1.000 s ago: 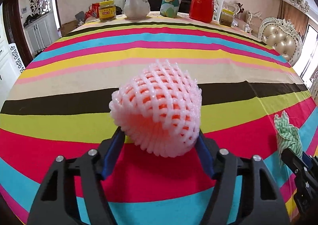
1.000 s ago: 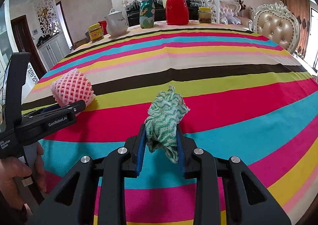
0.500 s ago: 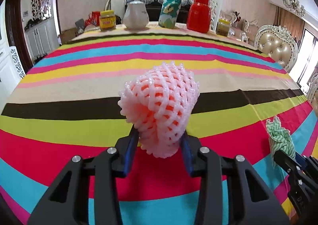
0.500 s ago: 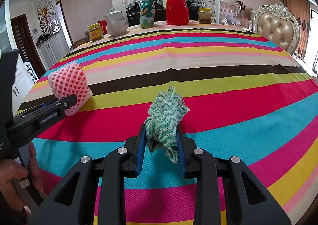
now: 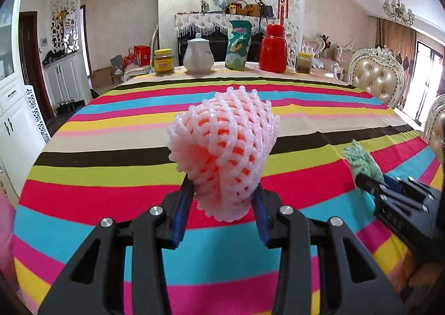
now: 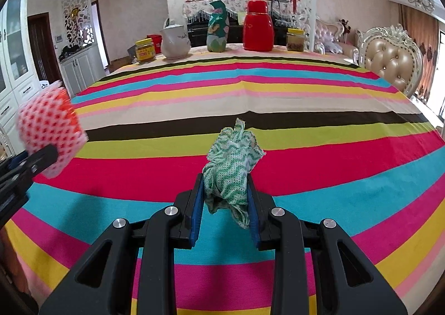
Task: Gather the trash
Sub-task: 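Carry the green cloth and pink foam net over to the pink bin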
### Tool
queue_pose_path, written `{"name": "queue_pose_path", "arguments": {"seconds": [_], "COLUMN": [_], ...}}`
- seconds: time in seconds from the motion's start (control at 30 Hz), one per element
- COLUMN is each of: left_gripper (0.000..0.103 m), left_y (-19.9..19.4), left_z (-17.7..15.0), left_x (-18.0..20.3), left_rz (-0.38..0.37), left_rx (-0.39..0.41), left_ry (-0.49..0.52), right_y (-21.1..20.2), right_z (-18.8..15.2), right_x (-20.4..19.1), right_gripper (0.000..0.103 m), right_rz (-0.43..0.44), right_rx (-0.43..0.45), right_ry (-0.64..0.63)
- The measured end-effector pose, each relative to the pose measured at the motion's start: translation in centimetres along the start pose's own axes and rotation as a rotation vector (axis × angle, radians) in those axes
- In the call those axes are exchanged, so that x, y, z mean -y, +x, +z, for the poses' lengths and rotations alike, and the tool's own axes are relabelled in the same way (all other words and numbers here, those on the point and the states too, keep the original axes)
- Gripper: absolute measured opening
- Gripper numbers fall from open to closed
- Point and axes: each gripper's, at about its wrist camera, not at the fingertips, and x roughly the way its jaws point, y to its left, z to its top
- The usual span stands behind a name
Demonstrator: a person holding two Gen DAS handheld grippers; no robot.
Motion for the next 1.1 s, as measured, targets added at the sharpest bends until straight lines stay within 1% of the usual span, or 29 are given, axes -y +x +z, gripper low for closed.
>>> {"name": "queue_pose_path", "arguments": {"seconds": [0.2, 0.5, 0.8, 1.1], "left_gripper": [0.040, 0.041, 0.041, 0.041], "left_y": [-3.4, -6.5, -10.2, -13.5], "left_z": [-2.0, -3.8, -5.9, -7.9], "left_x": [-2.0, -4.8, -8.5, -13.0], "left_rz": [0.012, 0.035, 0.075, 0.124], "left_rx": [0.025, 0.039, 0.078, 0.104], "left_ry": [-0.005, -0.013, -0.038, -0.085], "right_y": [-1.0, -5.3, -8.2, -9.9], "right_z": [0.1, -0.6, -1.3, -2.2], "right_x": [-2.2, -6.7, -12.0, -17.8], "right_gripper": [0.028, 0.028, 0.028, 0.028], "right_rz": [0.039, 0.130, 0.220, 0.293], "right_rx": [-0.006, 0.049, 0.091, 0.106], "right_ry": [-0.033, -0.107, -0.182, -0.256]}}
